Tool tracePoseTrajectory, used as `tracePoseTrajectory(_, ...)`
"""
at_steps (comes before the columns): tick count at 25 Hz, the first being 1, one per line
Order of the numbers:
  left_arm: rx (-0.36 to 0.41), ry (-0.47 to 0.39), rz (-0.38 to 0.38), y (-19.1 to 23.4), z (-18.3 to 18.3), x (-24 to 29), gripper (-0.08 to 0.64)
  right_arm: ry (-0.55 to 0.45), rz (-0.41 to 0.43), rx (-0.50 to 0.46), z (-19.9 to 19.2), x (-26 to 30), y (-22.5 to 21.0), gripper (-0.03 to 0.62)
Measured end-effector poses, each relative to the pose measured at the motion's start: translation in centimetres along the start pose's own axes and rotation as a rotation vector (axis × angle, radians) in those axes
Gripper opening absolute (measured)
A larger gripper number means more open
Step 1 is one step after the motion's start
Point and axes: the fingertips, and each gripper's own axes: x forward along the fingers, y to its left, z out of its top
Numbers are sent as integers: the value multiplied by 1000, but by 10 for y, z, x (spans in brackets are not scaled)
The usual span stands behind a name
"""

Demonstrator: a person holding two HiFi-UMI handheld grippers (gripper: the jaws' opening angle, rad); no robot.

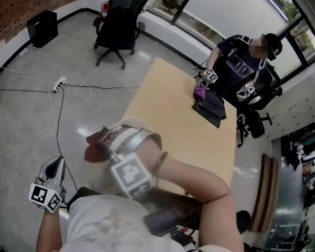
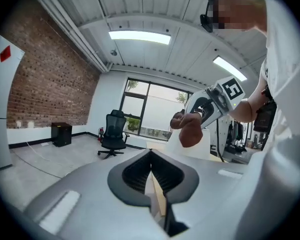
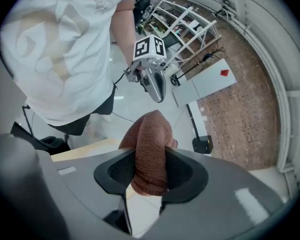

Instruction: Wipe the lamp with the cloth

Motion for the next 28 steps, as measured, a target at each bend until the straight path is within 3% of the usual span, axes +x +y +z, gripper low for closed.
tracePoseTrajectory(2, 4, -3, -37, -4, -1, 7, 2, 29, -26, 62, -8, 0, 5, 169)
tracePoseTrajectory(6, 29, -28, -185, -7, 4, 35, 2, 112, -94, 155, -14, -7, 1, 170)
tracePoseTrajectory(11, 17, 8, -254, 19, 5, 18, 2, 322, -99, 157, -11, 7, 9, 169)
tracePoseTrajectory(16, -1, 32, -288, 27, -5, 10, 2, 530, -115, 127, -34, 12, 4, 169)
tracePoseTrajectory(18, 2, 33, -302, 27, -3, 9, 2, 581, -94, 101, -38, 24, 12, 169)
tracePoseTrajectory(22, -4, 28, -308, 34, -2, 6, 2, 678, 30, 35, -41, 45, 39, 167)
tracePoseTrajectory(28, -1, 38, -320, 38, -6, -1, 2, 751, 127, -104, -38, 85, 63, 167)
